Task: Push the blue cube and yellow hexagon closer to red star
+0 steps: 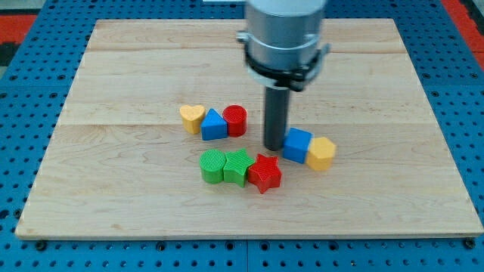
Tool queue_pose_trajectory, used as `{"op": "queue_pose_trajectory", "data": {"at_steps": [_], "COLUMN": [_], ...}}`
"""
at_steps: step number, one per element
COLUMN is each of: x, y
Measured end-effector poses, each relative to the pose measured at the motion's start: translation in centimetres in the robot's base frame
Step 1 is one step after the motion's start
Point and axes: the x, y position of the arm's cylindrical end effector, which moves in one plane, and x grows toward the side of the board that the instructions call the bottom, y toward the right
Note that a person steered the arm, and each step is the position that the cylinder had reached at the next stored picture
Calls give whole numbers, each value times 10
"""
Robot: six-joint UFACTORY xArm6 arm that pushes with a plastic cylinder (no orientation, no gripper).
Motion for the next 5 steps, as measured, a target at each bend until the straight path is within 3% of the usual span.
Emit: {"op": "queue_pose_trajectory", "data": {"at_steps": [1, 2, 3, 4, 5], "x": [12, -26, -29, -2, 28], "y": [19, 33, 82, 122, 117]}}
